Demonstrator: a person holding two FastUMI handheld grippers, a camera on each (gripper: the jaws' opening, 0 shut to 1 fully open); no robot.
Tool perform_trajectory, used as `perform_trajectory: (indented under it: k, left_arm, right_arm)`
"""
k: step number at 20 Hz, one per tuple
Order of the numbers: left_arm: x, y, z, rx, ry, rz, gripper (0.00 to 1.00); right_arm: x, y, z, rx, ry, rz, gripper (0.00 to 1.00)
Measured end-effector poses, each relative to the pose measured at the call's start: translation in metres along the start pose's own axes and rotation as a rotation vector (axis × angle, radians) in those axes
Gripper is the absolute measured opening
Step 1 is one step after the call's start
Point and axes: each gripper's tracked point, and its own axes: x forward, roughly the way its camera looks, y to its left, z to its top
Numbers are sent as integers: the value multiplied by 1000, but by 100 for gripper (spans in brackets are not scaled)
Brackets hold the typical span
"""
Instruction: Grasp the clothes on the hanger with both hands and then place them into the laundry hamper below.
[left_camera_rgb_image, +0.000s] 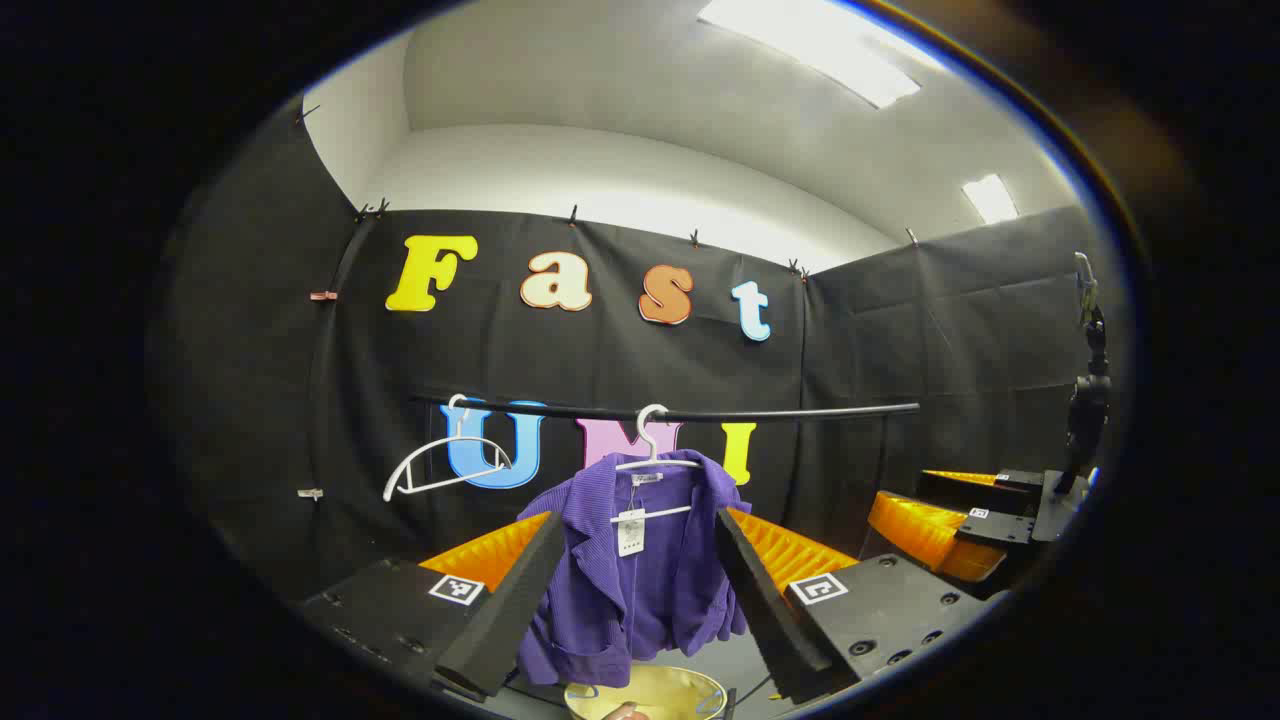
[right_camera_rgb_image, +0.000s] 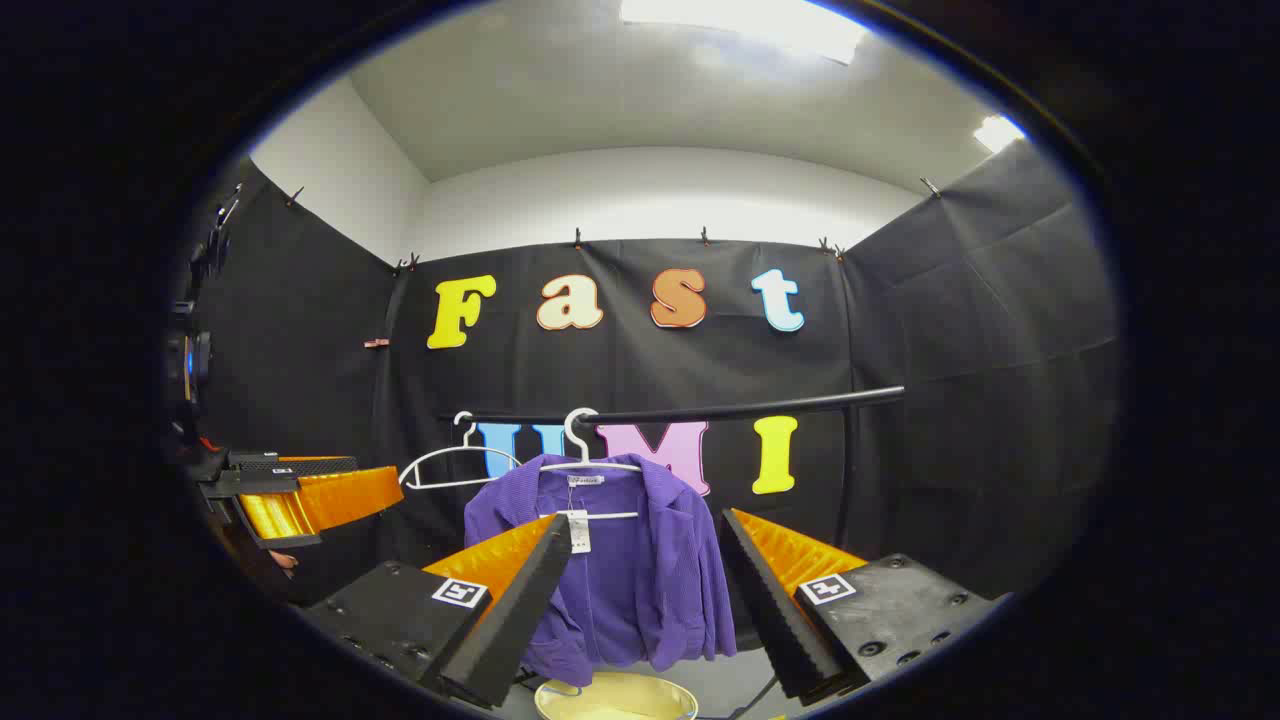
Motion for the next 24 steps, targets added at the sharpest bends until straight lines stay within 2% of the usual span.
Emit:
perform_trajectory:
  k: [1, 6, 8, 15, 24]
  left_arm:
    - [1, 0, 2, -4, -2, 1, 95]
    - [7, 1, 0, -34, -2, 1, 95]
    - [8, -1, -1, -33, 4, -4, 95]
    - [13, -8, -4, -18, -2, -31, 95]
    - [16, 6, -1, -36, -15, -35, 95]
  right_arm:
    - [1, -1, 0, 1, 2, 1, 99]
    - [6, -5, -5, 11, 8, -1, 97]
    - [7, -6, -6, 11, 9, 0, 99]
    - [8, -5, -2, 13, 2, -5, 97]
    - [9, 0, 2, 6, 11, -4, 97]
